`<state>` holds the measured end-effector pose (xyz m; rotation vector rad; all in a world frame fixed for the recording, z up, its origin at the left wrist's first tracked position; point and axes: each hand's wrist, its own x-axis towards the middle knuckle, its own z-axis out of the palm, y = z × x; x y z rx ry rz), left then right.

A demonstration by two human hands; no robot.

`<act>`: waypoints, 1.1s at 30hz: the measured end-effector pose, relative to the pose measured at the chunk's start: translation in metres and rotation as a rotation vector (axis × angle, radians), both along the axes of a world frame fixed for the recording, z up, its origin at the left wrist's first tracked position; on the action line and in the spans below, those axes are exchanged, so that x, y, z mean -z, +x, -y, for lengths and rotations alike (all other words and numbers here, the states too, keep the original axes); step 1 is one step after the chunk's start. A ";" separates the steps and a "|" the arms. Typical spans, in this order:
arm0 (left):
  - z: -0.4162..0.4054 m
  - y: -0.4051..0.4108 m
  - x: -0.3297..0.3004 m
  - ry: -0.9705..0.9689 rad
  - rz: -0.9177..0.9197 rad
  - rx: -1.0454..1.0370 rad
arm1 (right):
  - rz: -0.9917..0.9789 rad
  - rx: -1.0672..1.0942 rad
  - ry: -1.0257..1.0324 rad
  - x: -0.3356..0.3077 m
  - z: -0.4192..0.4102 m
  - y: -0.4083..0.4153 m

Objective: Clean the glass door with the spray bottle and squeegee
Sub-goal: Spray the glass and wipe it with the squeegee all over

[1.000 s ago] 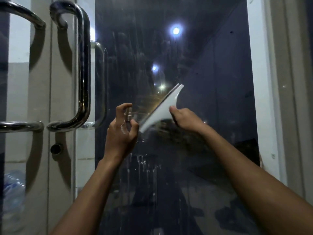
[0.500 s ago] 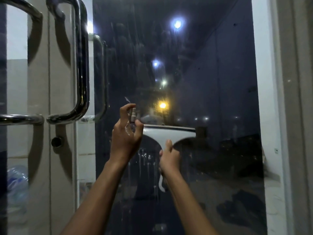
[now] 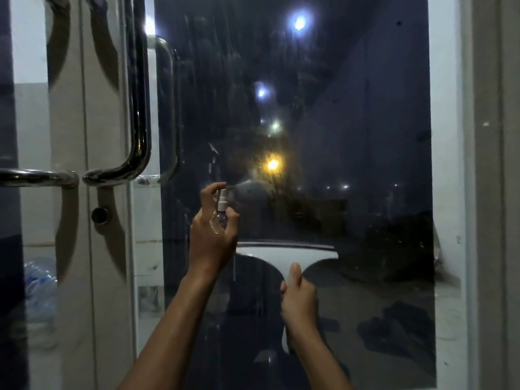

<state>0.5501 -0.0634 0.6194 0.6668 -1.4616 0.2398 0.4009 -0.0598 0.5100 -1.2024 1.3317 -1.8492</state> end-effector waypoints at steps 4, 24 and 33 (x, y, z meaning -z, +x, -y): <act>-0.002 0.010 -0.002 0.011 -0.011 -0.035 | 0.031 -0.091 -0.121 -0.074 0.002 0.003; -0.014 0.051 -0.001 -0.003 -0.049 -0.247 | -0.803 -0.050 -0.267 -0.108 0.014 -0.067; -0.032 0.068 0.000 -0.023 -0.005 -0.200 | -1.196 -0.128 -0.196 -0.109 0.013 -0.010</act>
